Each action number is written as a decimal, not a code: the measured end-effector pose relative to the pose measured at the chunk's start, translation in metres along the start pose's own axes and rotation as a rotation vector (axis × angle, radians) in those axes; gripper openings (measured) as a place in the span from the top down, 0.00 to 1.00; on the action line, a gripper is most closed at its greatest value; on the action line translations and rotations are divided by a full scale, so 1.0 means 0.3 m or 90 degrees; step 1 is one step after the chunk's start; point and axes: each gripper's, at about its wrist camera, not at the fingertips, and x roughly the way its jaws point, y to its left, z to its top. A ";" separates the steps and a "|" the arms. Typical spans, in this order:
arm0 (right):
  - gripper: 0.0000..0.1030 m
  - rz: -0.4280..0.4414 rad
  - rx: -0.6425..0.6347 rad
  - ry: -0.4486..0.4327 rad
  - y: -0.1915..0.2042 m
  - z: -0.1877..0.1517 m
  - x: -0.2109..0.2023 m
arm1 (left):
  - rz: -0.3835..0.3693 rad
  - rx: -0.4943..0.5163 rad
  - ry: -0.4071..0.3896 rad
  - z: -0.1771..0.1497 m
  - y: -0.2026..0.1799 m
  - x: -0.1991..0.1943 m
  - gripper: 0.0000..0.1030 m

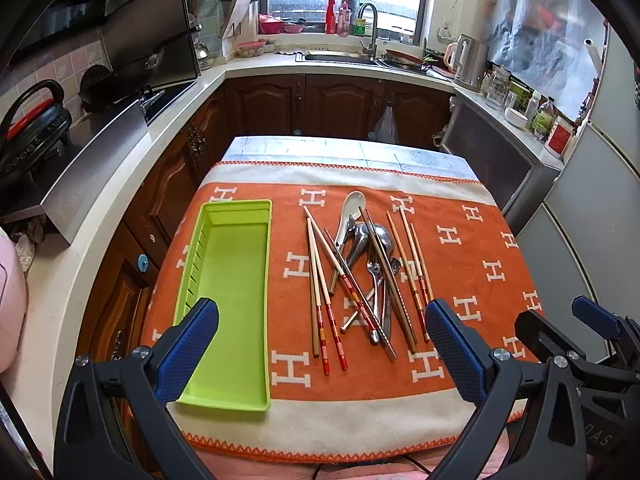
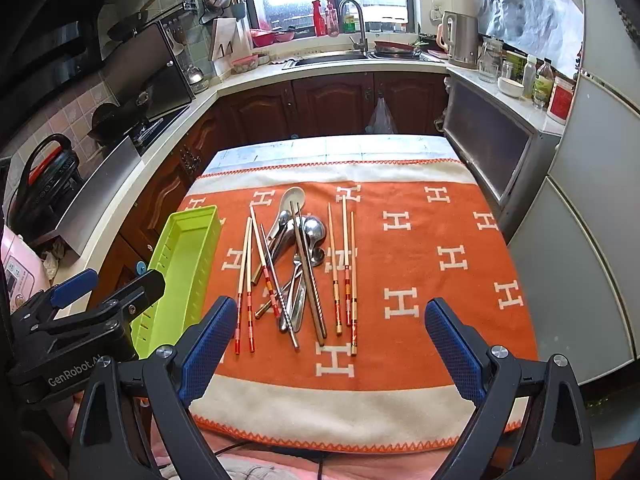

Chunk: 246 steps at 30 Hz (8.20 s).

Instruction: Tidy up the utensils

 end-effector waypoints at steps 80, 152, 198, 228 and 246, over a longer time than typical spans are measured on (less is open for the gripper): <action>0.22 0.062 0.027 0.081 -0.183 0.115 0.279 | 0.014 0.001 0.107 0.155 0.071 0.321 0.01; 0.91 0.119 0.009 0.280 -0.255 0.093 1.000 | -0.138 -0.077 0.287 0.107 -0.174 0.921 0.96; 1.00 0.354 -0.130 0.302 0.640 0.188 0.700 | -0.007 -0.191 0.214 -0.011 0.589 0.623 0.78; 0.61 0.281 -0.083 0.341 0.488 0.141 0.897 | 0.003 -0.097 0.139 0.060 0.446 0.480 0.34; 0.61 0.220 -0.067 0.188 0.173 0.183 0.608 | -0.048 -0.039 0.110 0.075 0.208 0.390 0.34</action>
